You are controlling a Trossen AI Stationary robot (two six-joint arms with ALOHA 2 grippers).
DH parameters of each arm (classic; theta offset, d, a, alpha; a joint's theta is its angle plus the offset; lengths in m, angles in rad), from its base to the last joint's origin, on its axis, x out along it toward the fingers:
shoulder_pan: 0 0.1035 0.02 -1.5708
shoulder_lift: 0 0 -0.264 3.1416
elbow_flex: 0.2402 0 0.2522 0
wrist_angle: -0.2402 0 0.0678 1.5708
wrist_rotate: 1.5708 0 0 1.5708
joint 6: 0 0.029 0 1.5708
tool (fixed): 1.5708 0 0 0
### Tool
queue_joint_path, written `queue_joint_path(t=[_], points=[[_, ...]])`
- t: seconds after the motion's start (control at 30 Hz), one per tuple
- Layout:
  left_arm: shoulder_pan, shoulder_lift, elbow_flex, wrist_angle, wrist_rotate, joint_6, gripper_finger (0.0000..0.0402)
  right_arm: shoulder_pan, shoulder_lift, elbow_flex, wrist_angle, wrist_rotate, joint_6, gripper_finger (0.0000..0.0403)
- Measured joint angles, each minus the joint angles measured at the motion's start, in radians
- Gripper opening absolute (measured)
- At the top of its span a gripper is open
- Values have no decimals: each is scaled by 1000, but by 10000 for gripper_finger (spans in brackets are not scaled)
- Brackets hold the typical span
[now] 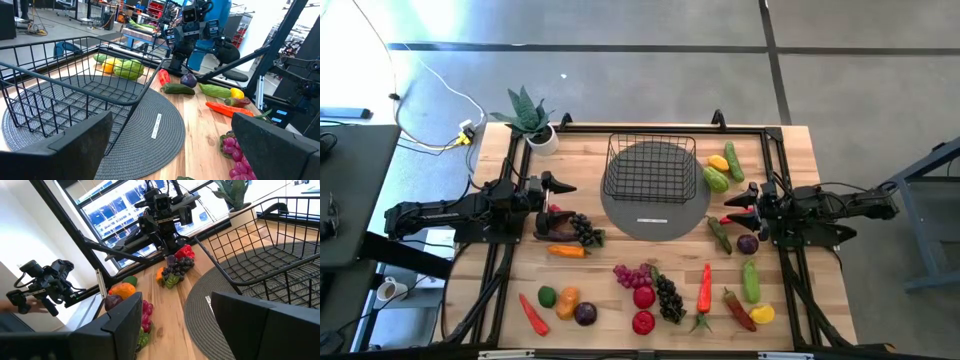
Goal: Build produce basket
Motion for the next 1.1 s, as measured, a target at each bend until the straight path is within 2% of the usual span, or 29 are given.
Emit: queue_joint_path(t=[0.37, 0.7, 0.83, 0.97, 1.1], points=[[0, 0, 0, 0, 0, 0, 397, 0, 0, 0, 0, 0, 6, 222], [0, 0, 0, 0, -6, 0, 397, 0, 0, 0, 8, 3, 337, 222], [0, 0, 0, 0, -24, -5, 397, 0, 0, 0, 111, 19, 383, 222], [0, 0, 0, 0, -26, -87, 397, 0, 0, 2, 229, 37, 362, 222], [0, 0, 0, 0, -26, -271, 397, 0, 0, 2, 321, 78, 331, 222]])
